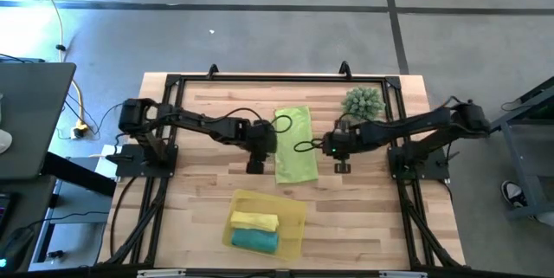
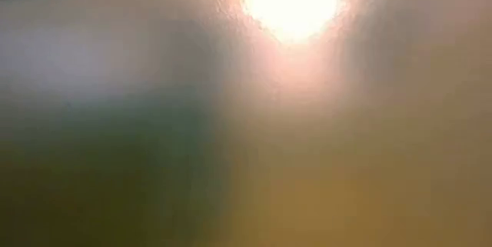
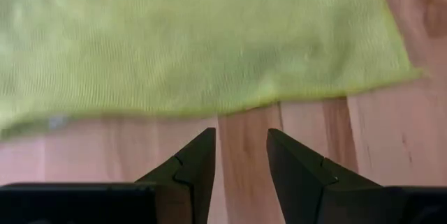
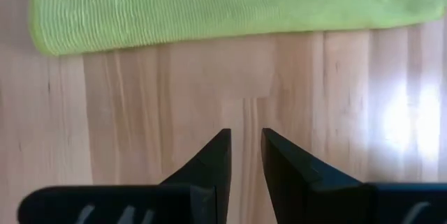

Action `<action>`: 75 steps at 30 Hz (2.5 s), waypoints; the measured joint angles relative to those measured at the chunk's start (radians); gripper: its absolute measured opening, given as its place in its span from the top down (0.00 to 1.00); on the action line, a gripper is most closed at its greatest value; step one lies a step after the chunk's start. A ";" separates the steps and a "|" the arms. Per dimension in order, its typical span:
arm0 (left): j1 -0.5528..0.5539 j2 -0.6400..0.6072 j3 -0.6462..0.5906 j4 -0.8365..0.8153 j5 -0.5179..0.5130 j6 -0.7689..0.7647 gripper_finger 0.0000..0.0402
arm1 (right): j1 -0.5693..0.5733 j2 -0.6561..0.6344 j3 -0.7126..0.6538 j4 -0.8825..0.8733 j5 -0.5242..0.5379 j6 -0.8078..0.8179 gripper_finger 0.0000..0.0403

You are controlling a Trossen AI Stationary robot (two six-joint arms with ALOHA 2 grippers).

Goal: Roll microfiber towels into tight, uniform cylinder then place into a basket
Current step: Roll the green towel

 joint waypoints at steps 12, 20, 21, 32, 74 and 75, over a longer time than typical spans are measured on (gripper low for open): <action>-0.042 -0.203 -0.331 0.540 -0.004 -0.144 0.70 | 0.001 -0.253 -0.362 0.566 -0.052 0.047 0.82; -0.081 -0.213 -0.369 0.699 -0.043 -0.090 0.70 | 0.005 -0.243 -0.417 0.670 -0.192 -0.086 0.82; -0.084 -0.213 -0.369 0.698 -0.060 -0.090 0.70 | 0.009 -0.245 -0.417 0.672 -0.194 -0.108 0.82; -0.113 -0.213 -0.369 0.671 -0.139 -0.124 0.66 | 0.079 -0.246 -0.417 0.768 -0.184 -0.312 0.61; -0.022 -0.026 -0.331 0.720 -0.144 0.601 0.58 | -0.014 -0.153 -0.417 0.874 -0.087 -0.615 0.54; -0.016 -0.018 -0.320 0.720 -0.154 0.563 0.58 | -0.031 -0.133 -0.417 0.917 -0.086 -0.582 0.54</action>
